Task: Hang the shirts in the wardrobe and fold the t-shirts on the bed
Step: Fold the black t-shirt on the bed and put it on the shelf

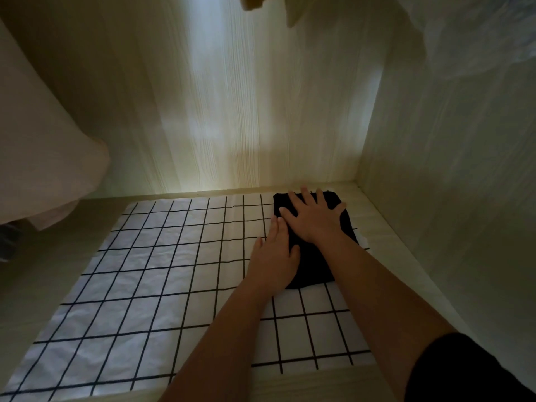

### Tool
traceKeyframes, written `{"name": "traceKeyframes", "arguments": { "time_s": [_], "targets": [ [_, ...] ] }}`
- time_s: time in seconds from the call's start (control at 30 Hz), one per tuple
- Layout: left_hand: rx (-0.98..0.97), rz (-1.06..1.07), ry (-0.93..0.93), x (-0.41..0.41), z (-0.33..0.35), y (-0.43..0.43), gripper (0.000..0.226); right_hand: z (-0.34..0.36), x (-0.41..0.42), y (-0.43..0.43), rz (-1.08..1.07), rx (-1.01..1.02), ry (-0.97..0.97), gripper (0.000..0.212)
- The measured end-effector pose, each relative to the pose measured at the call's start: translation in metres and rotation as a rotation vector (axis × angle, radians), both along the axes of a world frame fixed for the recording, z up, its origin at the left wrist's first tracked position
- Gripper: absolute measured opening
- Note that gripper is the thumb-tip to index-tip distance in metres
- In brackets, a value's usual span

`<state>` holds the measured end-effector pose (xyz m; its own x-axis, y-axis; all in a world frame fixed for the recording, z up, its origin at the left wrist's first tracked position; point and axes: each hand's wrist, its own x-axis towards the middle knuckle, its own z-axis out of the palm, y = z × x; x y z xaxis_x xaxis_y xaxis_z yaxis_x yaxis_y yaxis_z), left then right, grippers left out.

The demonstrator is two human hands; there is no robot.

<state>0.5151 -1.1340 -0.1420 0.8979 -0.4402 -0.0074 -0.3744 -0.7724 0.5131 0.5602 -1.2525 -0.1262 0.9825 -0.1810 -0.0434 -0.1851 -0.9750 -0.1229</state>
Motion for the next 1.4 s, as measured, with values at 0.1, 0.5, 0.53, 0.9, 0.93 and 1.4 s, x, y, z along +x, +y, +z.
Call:
{"name": "traceKeyframes", "arguments": {
  "time_s": [0.1, 0.5, 0.53, 0.9, 0.93, 1.4],
  "targets": [
    [-0.004, 0.002, -0.011, -0.001, -0.001, 0.001, 0.063, -0.002, -0.007, 0.0, 0.005, 0.002, -0.017, 0.061],
    [-0.006, 0.001, -0.013, -0.004, -0.001, 0.0, 0.06, -0.01, -0.073, 0.01, 0.025, 0.031, -0.13, 0.049],
    [-0.014, 0.001, -0.015, -0.003, -0.001, 0.001, 0.06, -0.012, -0.081, 0.012, 0.016, 0.025, -0.151, 0.048],
    [-0.341, 0.101, -0.053, -0.016, 0.004, 0.009, 0.052, -0.02, -0.139, 0.024, -0.232, 0.143, -0.185, 0.077],
    [-0.357, 0.074, -0.048, -0.018, 0.005, 0.013, 0.055, -0.02, -0.14, 0.022, -0.287, 0.194, -0.212, 0.082],
    [-0.295, 0.015, -0.085, -0.032, -0.002, 0.032, 0.072, -0.021, -0.15, 0.009, -0.397, 0.485, -0.446, 0.038]
  ]
}}
